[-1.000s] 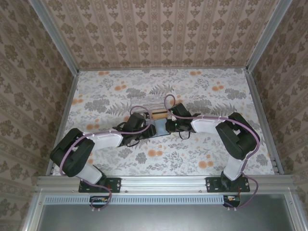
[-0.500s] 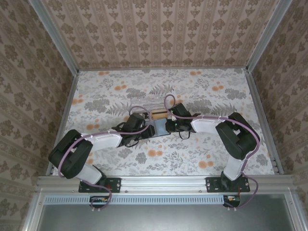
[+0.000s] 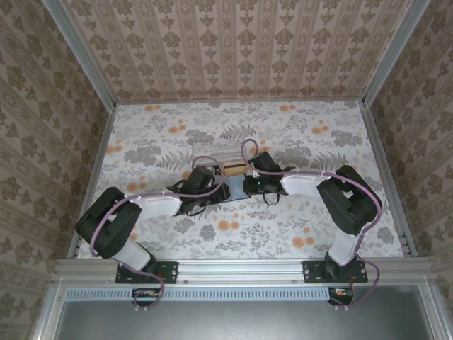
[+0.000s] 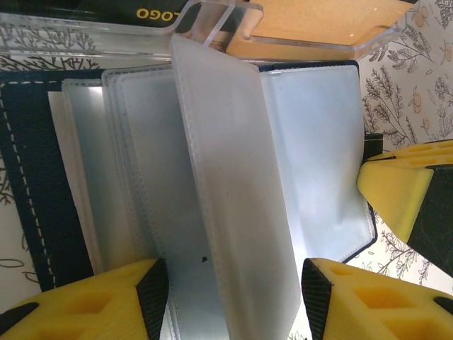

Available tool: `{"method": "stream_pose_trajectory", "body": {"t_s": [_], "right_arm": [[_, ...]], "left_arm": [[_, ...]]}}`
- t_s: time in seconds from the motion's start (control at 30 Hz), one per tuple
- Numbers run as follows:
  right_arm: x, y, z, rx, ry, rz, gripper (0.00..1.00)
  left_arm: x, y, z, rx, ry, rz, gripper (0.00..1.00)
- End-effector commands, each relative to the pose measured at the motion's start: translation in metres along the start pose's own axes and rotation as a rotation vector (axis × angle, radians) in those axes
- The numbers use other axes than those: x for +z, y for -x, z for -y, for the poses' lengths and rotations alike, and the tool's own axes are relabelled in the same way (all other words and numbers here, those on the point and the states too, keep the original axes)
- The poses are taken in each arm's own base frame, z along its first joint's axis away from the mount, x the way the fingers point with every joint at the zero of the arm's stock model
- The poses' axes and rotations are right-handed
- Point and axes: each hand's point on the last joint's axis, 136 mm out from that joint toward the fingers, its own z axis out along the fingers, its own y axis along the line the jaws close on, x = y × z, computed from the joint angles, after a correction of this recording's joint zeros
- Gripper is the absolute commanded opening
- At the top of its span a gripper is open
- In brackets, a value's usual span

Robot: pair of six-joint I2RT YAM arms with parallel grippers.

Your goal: Take the credit cards out of the card holder

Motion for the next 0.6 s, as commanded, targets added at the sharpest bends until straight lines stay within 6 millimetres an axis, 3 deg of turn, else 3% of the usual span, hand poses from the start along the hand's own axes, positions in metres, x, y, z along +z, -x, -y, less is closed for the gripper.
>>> {"method": "stream_pose_trajectory", "body": {"t_s": [0.0, 0.27, 0.57], "right_arm": [[0.014, -0.032, 0.011, 0.014, -0.041, -0.108, 0.14], [0.015, -0.033, 0.011, 0.016, -0.04, -0.11, 0.14], [0.015, -0.033, 0.011, 0.016, -0.04, -0.112, 0.14]], "left_arm": [[0.001, -0.007, 0.003, 0.015, -0.003, -0.029, 0.56], [0.005, -0.007, 0.018, 0.041, -0.068, -0.036, 0.85], [0.011, -0.007, 0.035, 0.05, -0.16, -0.051, 0.88]]}}
